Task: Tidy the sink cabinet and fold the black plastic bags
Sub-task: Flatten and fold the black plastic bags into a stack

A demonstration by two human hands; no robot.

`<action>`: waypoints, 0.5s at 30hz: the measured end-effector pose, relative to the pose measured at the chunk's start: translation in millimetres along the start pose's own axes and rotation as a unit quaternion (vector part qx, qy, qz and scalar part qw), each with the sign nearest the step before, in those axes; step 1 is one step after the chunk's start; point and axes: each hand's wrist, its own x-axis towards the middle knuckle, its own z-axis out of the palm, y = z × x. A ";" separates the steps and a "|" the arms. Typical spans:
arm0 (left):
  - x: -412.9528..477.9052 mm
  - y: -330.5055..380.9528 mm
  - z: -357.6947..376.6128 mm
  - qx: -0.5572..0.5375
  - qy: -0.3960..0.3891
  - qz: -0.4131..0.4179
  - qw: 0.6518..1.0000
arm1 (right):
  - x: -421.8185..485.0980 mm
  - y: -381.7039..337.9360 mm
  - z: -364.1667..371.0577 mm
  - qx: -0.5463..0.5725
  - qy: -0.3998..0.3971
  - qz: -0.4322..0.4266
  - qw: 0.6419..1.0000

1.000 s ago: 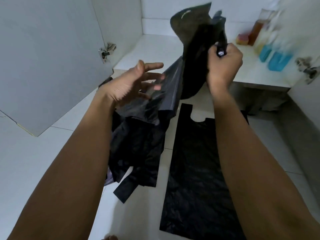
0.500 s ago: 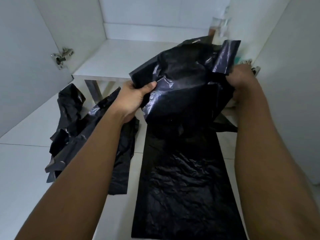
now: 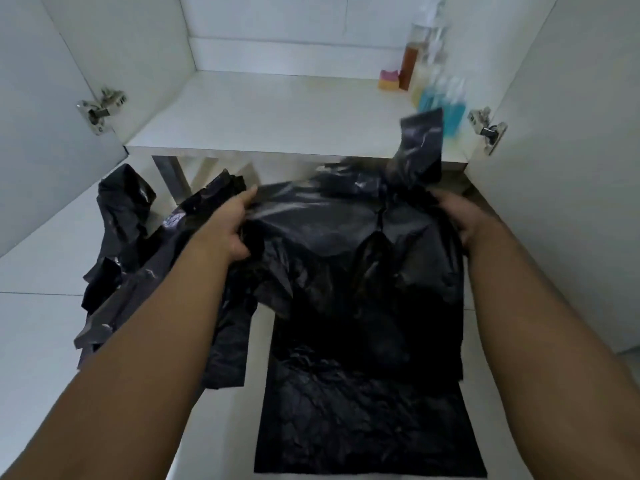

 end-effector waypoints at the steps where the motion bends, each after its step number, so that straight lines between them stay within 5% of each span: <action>1: 2.3 -7.6 -2.9 -0.001 -0.004 -0.003 1.000 | 13.4 2.7 -2.8 0.001 0.018 0.073 0.997; 7: 18.5 -72.9 -26.5 0.134 -0.062 -0.073 0.986 | 44.1 65.3 -44.3 0.058 0.124 0.181 0.974; 11: 36.6 -103.8 -31.6 0.207 -0.007 -0.070 0.976 | 32.1 94.2 -50.4 -0.084 0.084 0.247 0.962; 15: 49.0 -112.2 -25.2 0.209 0.029 -0.031 0.977 | 40.7 106.4 -54.8 -0.151 0.126 0.169 0.966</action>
